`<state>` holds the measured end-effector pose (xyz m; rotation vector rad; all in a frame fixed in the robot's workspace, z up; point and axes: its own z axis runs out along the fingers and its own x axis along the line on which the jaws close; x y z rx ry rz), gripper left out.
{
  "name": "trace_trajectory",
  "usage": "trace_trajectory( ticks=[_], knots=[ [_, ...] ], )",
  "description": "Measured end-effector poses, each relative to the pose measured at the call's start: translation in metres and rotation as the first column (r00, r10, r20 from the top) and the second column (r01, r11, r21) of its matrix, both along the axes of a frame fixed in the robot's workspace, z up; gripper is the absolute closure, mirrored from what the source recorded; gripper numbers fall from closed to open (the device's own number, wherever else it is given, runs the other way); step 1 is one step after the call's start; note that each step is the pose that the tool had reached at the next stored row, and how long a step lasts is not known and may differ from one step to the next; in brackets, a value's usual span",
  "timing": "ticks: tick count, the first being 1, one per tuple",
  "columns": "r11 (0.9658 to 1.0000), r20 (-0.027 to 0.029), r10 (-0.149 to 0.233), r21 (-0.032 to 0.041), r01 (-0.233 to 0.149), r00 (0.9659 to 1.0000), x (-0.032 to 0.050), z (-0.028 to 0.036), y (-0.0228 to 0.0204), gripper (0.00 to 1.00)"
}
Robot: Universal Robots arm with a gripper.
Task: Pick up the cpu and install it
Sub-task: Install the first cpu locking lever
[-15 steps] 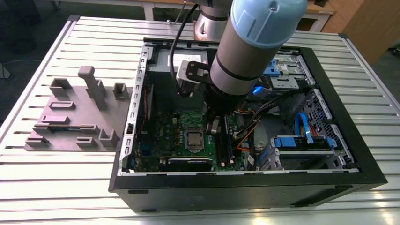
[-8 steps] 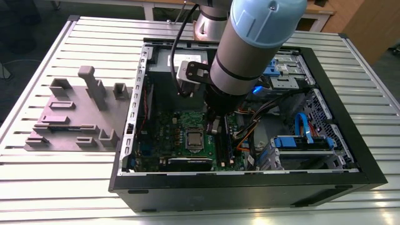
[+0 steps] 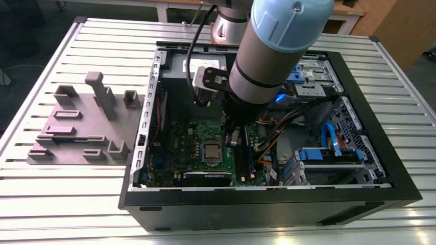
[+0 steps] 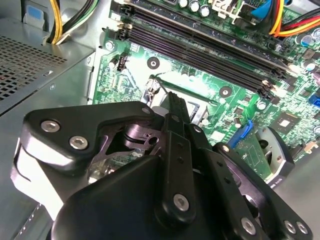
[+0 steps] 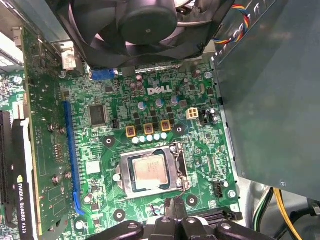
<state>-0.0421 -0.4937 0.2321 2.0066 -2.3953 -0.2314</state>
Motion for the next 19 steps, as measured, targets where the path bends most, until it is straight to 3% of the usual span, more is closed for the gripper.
trace_trajectory(
  ticks=[4,6,16,19],
  knots=[
    [0.9997,0.0001,0.001,-0.0228,-0.001,1.0000,0.0000,-0.0017,-0.0002,0.90],
    [0.9995,0.0000,0.001,-0.0305,-0.001,1.0000,0.0000,-0.0026,-0.0004,0.90],
    [0.9992,0.0000,0.020,-0.0338,-0.020,0.9998,-0.0001,-0.0059,-0.0050,0.90],
    [0.9982,0.0000,0.049,-0.0337,-0.049,0.9988,-0.0001,-0.0070,-0.0057,0.90]
  ],
)
